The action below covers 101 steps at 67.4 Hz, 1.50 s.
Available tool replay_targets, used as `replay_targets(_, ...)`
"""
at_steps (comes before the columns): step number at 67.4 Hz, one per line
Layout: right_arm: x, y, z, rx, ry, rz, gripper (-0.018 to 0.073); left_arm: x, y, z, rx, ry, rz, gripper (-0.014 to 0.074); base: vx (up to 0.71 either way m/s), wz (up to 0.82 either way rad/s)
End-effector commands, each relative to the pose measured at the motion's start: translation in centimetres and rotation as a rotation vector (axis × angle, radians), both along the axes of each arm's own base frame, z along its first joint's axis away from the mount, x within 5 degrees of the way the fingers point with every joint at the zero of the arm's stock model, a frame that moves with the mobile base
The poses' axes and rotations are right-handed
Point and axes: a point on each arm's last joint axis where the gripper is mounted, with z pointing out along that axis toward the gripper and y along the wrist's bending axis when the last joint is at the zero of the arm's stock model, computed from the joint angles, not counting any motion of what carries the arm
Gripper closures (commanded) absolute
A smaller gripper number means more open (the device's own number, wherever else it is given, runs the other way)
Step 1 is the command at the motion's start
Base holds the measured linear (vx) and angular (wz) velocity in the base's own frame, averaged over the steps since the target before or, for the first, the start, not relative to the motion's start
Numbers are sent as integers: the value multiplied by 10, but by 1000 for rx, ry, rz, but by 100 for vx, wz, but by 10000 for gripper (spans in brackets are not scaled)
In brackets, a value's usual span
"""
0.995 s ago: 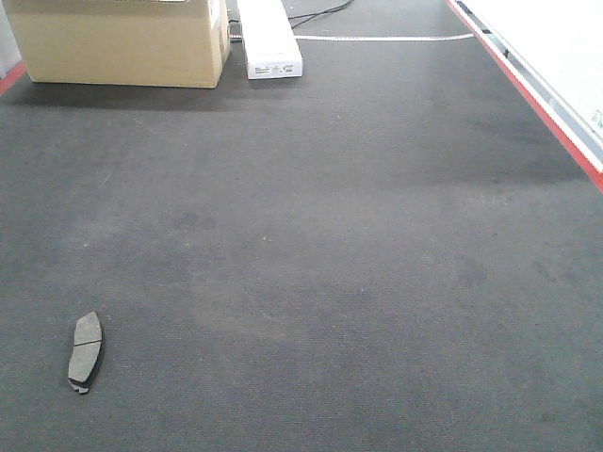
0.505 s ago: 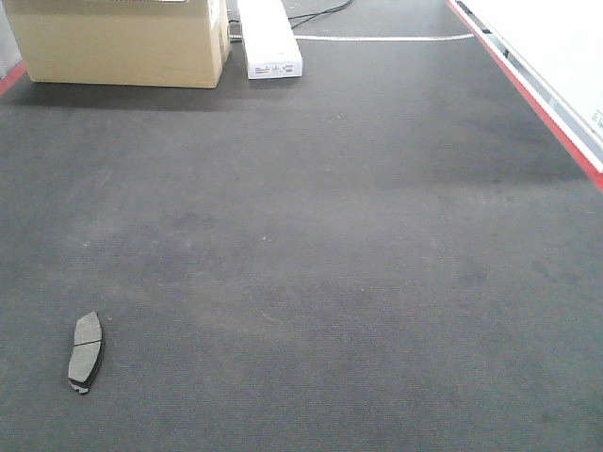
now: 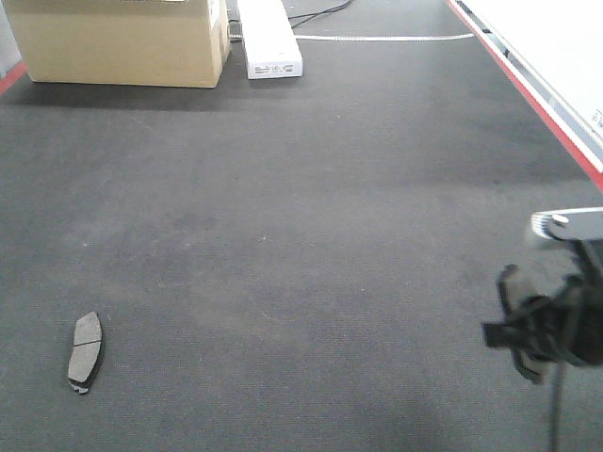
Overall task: Move and align brake pads A on conveyor
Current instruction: 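Lower the right gripper with its brake pad onto the belt and release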
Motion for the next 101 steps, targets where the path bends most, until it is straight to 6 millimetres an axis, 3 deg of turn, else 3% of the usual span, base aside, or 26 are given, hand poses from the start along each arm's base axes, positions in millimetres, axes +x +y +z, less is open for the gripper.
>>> replay_targets(1,31,6,8,11,-57,3,552,2,-1,14,-15,-82,-4,202,0,0)
replay_targets(19,89,18,-20,-24,90,-1,539,2,-1,14,-15,-82,-4,202,0,0)
replay_targets(35,128,26,-40,-49,171,2,503,2,-1,14,-15,-82,-4,202,0,0)
replay_targets(55,157,32,-60,-66,258,-3,424,2,-1,14,-15,-82,-4,202,0,0)
replay_targets(66,162,33,-72,-77,303,-5,304,2,-1,14,-15,-82,-4,202,0,0)
replay_targets(76,162,32,-69,-76,284,-5,156,2,-1,14,-15,-82,-4,202,0,0)
replay_targets(85,159,32,-57,-69,268,-14,86,2,-1,14,-15,-82,-4,202,0,0)
replay_targets(94,148,29,-23,-46,187,-25,86,2,-1,14,-15,-82,-4,202,0,0)
replay_targets(101,128,25,12,-26,82,-22,95,2,-1,14,-15,-82,-4,202,0,0)
